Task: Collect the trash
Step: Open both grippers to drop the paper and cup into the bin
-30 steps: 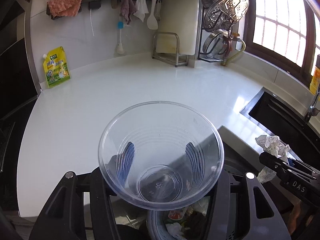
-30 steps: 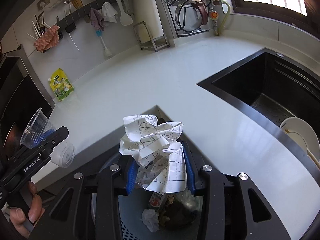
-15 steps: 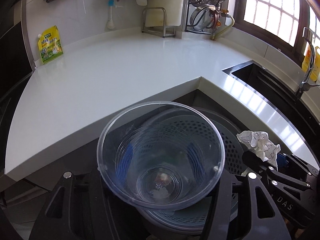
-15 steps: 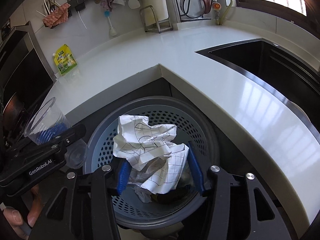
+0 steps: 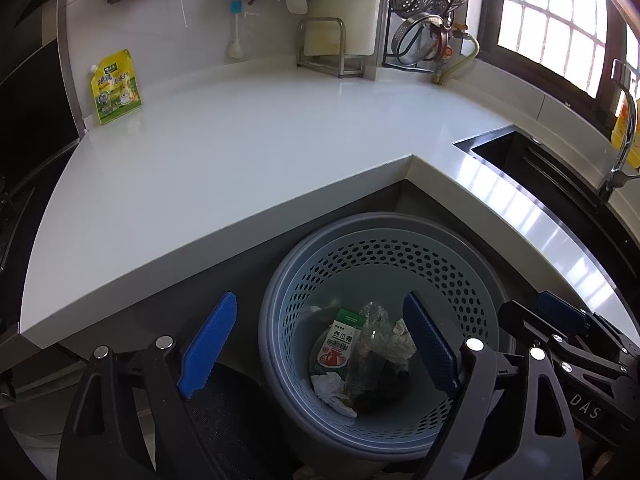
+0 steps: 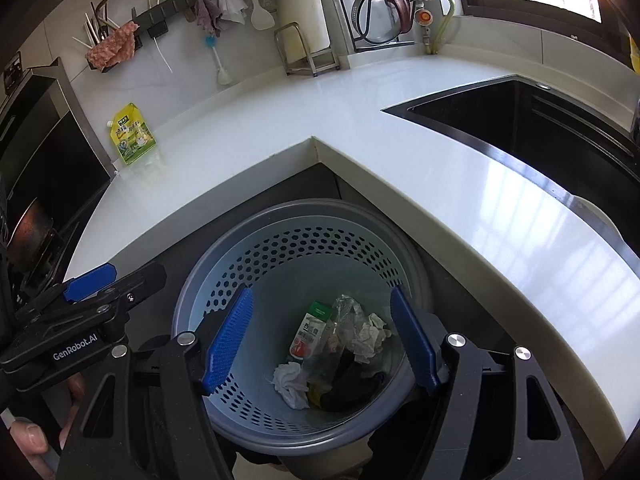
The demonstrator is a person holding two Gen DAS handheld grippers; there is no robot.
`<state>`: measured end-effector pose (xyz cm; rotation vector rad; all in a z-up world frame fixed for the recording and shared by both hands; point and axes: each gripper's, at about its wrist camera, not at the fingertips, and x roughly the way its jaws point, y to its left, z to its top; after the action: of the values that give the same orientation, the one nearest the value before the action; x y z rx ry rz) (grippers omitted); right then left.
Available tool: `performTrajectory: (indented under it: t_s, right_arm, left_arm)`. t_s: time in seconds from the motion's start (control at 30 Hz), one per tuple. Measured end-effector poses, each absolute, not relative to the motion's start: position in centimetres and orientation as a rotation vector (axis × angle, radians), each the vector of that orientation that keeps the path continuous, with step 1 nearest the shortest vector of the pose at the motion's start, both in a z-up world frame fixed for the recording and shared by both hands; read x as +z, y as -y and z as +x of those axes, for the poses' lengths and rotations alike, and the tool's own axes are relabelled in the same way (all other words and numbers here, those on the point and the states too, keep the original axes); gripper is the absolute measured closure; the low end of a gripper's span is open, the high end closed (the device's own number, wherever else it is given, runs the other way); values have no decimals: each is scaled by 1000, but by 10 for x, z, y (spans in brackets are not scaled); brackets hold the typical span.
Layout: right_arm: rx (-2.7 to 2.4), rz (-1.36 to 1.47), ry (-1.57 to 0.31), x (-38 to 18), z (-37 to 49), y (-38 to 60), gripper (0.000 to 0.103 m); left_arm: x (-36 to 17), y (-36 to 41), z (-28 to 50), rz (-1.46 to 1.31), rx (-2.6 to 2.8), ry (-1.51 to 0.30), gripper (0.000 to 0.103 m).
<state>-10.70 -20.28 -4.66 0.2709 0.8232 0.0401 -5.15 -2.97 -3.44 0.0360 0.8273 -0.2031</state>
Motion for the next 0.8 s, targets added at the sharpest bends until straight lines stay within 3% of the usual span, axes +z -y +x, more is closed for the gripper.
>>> performTrajectory:
  t_s: [0.43,0.8]
  right_arm:
    - [32,261,-812,-45,-111,201,35]
    - [30,249,-803,-42,-114,199,33]
  left_arm:
    - [-32,24,-54,21,-176,-820,18]
    - [-26,20,-59,21,-153,-796,10]
